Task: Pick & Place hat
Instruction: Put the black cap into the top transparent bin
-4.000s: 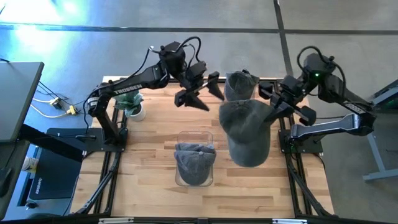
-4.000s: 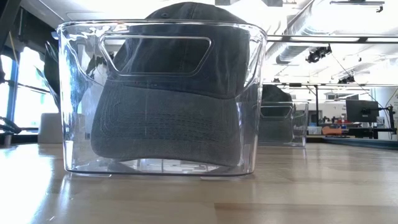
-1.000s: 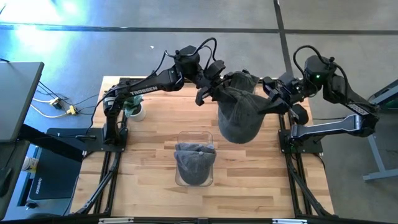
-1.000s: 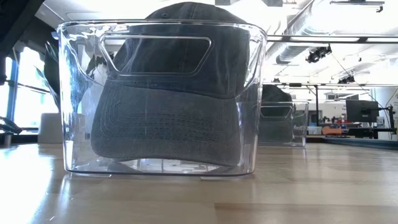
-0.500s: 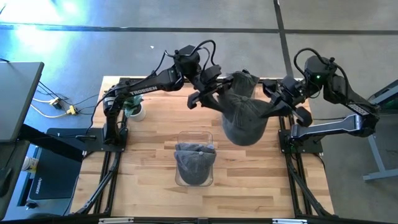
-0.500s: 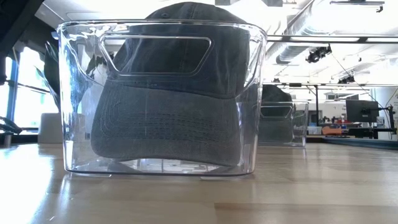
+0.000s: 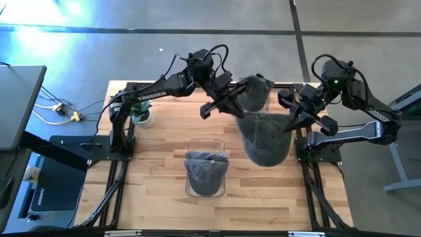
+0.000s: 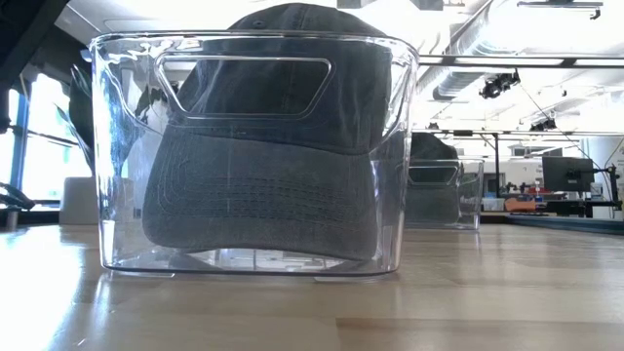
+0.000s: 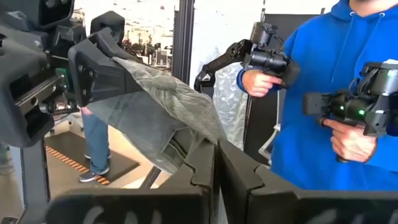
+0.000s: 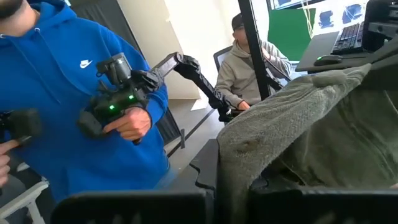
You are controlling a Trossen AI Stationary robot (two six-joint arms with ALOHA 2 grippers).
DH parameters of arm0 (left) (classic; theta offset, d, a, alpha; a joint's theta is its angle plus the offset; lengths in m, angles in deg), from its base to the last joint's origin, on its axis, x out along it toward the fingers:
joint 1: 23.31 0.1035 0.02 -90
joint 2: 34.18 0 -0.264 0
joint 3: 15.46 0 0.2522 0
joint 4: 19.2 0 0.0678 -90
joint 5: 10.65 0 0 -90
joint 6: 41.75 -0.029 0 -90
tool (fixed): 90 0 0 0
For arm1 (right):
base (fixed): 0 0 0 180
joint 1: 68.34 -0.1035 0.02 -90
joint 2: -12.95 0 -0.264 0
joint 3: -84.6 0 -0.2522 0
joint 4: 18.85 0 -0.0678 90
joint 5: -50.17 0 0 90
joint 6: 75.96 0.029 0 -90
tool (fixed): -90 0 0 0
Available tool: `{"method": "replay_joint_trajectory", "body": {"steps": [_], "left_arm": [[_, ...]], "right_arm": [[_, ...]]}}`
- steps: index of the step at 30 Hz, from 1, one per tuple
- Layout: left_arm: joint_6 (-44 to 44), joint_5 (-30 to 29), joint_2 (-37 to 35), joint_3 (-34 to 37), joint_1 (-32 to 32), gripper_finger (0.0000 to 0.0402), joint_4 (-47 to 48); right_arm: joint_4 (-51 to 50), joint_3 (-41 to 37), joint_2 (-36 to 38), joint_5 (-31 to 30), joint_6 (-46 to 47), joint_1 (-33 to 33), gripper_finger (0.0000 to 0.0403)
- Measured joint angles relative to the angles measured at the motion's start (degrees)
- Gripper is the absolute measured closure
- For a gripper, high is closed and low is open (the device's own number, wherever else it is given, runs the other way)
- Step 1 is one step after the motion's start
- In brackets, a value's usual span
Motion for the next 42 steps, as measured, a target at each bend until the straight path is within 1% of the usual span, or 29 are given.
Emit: {"method": "replay_joint_trajectory", "body": {"steps": [4,6,8,10,12,15,18,22,24,26,28,31,33,36,37,38,40,42], "left_arm": [[0.0,-0.1,0.0,0.0,-0.7,0.0380,0.0],[0.0,0.0,0.0,0.0,-0.9,0.0385,-0.8],[1.3,0.1,0.0,0.0,-1.2,0.0396,-2.1],[3.0,0.0,0.0,0.0,-1.2,0.0397,-3.0],[4.8,-0.7,0.0,0.0,-1.1,0.0396,-3.1],[8.2,-1.0,0.0,0.0,-1.1,0.0400,-3.0],[11.7,-1.8,0.0,0.0,-1.1,0.0400,-3.0],[13.5,-4.6,0.0,0.0,-1.1,0.0400,-2.8],[13.6,-6.3,0.0,0.0,-1.1,0.0401,-2.6],[13.8,-7.8,-0.2,0.0,-0.5,0.0401,-2.3],[14.3,-8.7,-0.8,0.0,0.0,0.0401,-1.1],[14.5,-10.0,-1.2,-0.1,1.0,0.0401,0.3],[14.6,-10.2,-1.5,0.0,1.6,0.0401,2.2],[14.4,-11.0,-1.9,0.1,1.9,0.0401,1.8],[14.0,-11.0,-2.0,0.0,2.0,0.0401,1.6],[13.8,-10.7,-2.1,0.0,1.8,0.0401,1.4],[14.0,-9.7,-2.1,0.0,1.9,0.0401,1.3],[14.2,-8.5,-2.0,0.0,1.9,0.0395,0.3]], "right_arm": [[0.0,0.0,0.0,0.0,-0.9,0.0,0.0384],[0.0,0.0,0.0,-0.4,-0.9,0.0,0.0383],[-0.2,0.0,0.0,-2.6,0.0,0.0,0.0383],[-0.2,0.0,0.0,-5.9,2.2,0.0,0.0381],[-0.3,0.0,-0.4,-6.5,4.7,0.0,0.0372],[-0.4,0.0,-0.8,-6.1,7.6,0.0,0.0339],[-0.6,0.0,-1.2,-7.0,7.7,0.0,0.0292],[-4.1,0.0,-2.2,-13.8,3.4,0.0,0.0230],[-6.9,0.0,-3.1,-16.2,0.6,0.0,0.0215],[-9.0,0.0,-3.7,-17.3,-1.9,0.0,0.0211],[-10.9,0.0,-4.0,-18.4,-3.7,0.0,0.0219],[-13.5,0.0,-4.0,-18.6,-5.3,0.0,0.0254],[-14.6,0.0,-3.7,-18.6,-5.5,0.0,0.0291],[-14.3,0.0,-2.7,-17.9,-6.0,0.0,0.0365],[-13.7,0.0,-2.3,-17.4,-6.7,0.0,0.0383],[-12.8,0.0,-2.1,-16.7,-7.1,0.0,0.0391],[-10.7,0.0,-2.0,-14.9,-6.7,0.0,0.0388],[-7.9,0.0,-2.2,-13.1,-6.5,0.0,0.0395]]}}
